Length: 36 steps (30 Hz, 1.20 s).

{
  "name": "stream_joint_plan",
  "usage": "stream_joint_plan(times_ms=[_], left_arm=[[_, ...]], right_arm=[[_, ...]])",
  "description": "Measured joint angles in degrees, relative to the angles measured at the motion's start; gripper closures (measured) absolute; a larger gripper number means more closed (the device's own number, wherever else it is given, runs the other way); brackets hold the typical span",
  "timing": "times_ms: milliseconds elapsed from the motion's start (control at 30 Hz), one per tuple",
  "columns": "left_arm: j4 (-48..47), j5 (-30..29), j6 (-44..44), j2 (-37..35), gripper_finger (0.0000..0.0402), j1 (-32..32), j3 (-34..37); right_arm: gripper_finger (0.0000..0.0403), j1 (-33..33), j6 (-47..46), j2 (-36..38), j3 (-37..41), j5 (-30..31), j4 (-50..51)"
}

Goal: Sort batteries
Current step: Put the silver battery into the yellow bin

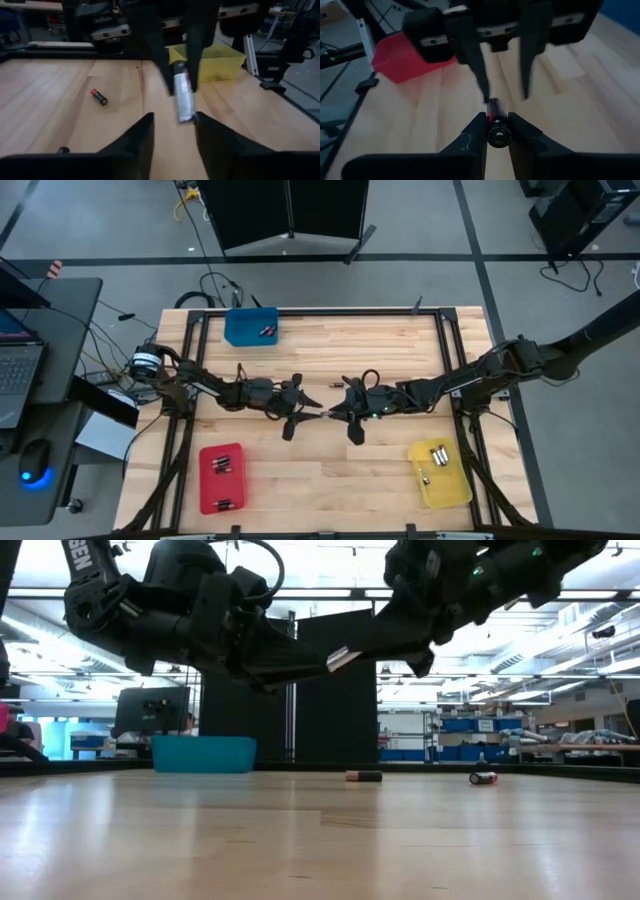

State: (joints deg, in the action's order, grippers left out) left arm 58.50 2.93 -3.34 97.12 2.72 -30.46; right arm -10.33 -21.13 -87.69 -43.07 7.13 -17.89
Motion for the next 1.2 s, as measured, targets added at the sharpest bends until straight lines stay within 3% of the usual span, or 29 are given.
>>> stream_joint_plan(times_ms=[133,267,533,700,900,1200], left_arm=[[-0.7,-0.8,1.7,0.0,0.0217,-0.2,0.0],[-1.1,-0.7,2.5,0.0,0.0207,-0.4,0.0],[-1.3,-1.2,5.3,0.0,0.0205,-1.8,0.0],[-1.3,-1.2,5.3,0.0,0.0205,-2.5,0.0],[-1.7,-1.1,5.3,0.0,0.0204,-2.8,0.0],[-4.0,-0.9,6.0,0.0,0.0204,-2.8,0.0]], right_arm=[[0.0339,-1.8,-2.7,4.0,0.0,-1.0,3.3],[0.0339,-4.7,-9.1,9.4,0.0,-2.0,12.8],[0.0339,-15.5,-33.6,15.3,-10.5,-4.8,51.6],[0.0339,-21.5,-52.7,13.8,-16.8,-13.6,70.6],[0.0339,-25.3,-68.1,9.7,-15.7,-29.7,78.8],[0.0339,-25.6,-68.3,5.0,-8.4,-38.1,77.9]])
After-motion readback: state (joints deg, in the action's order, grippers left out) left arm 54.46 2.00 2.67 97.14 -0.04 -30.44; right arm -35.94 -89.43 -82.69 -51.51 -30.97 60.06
